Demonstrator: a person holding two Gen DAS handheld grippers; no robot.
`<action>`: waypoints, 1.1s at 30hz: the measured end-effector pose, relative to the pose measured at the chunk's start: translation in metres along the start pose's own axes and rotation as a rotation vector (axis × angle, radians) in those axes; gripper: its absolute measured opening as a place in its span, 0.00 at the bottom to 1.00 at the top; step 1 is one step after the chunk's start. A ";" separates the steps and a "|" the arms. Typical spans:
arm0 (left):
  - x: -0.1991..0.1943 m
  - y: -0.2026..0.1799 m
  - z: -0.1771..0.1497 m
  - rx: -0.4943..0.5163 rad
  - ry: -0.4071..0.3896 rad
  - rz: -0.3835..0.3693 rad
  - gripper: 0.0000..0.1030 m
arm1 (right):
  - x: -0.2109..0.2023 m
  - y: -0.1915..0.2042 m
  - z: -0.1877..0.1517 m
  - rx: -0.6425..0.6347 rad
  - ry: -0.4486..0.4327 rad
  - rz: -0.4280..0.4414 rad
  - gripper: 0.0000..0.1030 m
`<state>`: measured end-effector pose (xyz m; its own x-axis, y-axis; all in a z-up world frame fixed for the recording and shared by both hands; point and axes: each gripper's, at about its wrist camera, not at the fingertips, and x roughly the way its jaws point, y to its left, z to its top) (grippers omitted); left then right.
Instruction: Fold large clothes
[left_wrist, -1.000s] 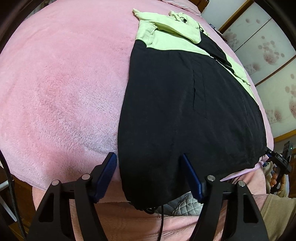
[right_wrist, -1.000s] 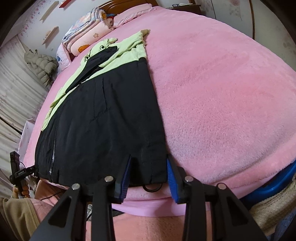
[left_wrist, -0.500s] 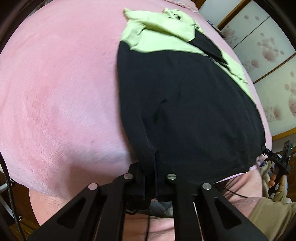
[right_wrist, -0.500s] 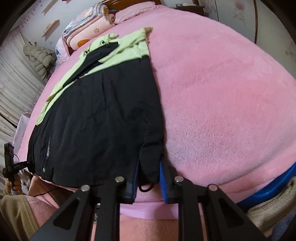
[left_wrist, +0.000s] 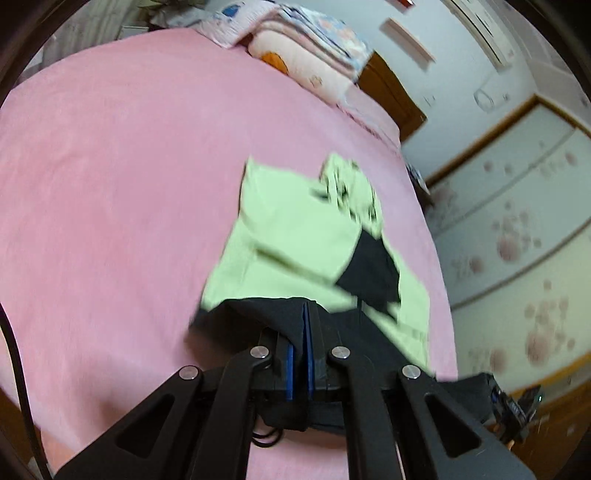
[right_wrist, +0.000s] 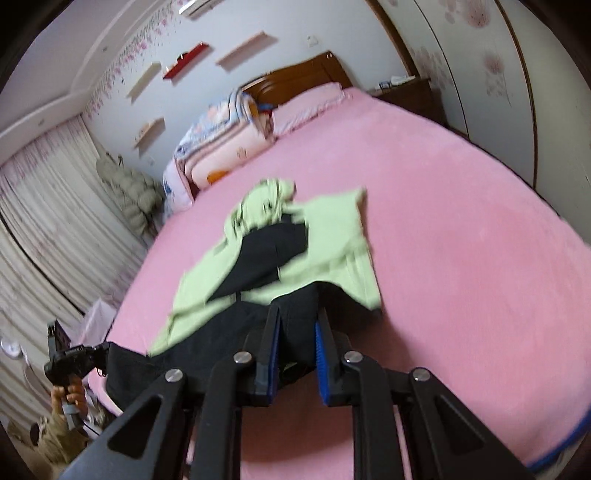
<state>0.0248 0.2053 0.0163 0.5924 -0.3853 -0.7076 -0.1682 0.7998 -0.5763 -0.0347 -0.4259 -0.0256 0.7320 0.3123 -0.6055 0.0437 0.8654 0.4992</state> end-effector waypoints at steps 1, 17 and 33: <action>0.005 0.000 0.012 -0.008 -0.008 0.002 0.03 | 0.010 0.001 0.019 0.000 -0.013 -0.007 0.15; 0.255 -0.004 0.166 -0.061 0.128 0.248 0.31 | 0.268 -0.039 0.171 0.164 0.097 -0.213 0.20; 0.249 -0.002 0.151 0.351 0.124 0.194 0.63 | 0.271 -0.057 0.162 -0.033 0.082 -0.194 0.47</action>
<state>0.2914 0.1773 -0.0974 0.4728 -0.2473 -0.8458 0.0238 0.9630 -0.2683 0.2712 -0.4540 -0.1175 0.6542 0.1688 -0.7373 0.1548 0.9243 0.3489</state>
